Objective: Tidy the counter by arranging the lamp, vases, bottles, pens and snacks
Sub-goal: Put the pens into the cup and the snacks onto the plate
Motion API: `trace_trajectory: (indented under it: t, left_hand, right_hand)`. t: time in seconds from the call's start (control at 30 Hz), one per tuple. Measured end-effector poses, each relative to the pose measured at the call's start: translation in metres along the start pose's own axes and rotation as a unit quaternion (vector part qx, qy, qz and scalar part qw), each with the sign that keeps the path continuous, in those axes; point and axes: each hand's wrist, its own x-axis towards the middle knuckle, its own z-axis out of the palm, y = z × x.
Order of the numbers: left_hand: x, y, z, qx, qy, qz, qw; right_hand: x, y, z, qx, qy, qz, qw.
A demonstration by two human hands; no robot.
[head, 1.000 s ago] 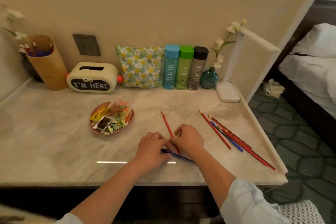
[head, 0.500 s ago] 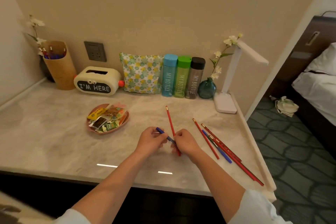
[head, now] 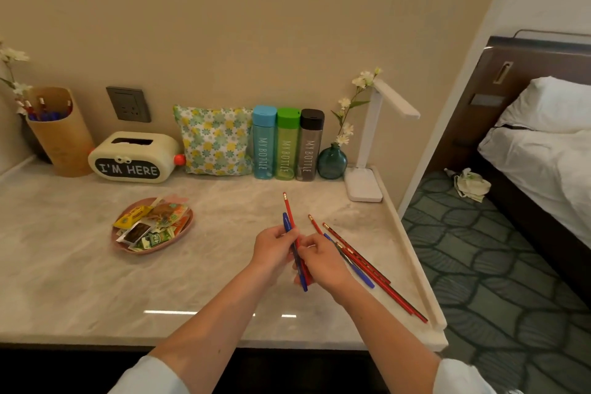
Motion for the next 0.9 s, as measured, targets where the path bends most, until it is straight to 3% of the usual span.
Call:
trace_trajectory:
  t: [0.13,0.27,0.47,0.63,0.9]
  left_hand:
    - [-0.002,-0.011,0.014,0.034,-0.014,-0.009,0.999]
    - [-0.004,-0.020,0.023,0.049,-0.016,-0.038,0.998]
    - [-0.003,-0.028,0.032,0.075,-0.002,-0.048,0.996]
    - [0.002,-0.031,0.031,0.075,0.006,-0.058,0.996]
    - [0.016,-0.023,0.013,0.057,0.016,-0.054,0.997]
  right_hand:
    - [0.004,0.023,-0.016,-0.122,0.058,-0.006,0.991]
    - [0.001,0.039,-0.035,-0.284,0.154,-0.022,0.946]
    - [0.004,0.042,-0.042,-0.393,0.143,-0.002,0.908]
    - [0.012,0.040,-0.039,-0.408,0.117,0.023,0.905]
    - [0.021,0.027,-0.019,-0.207,0.042,0.045,0.976]
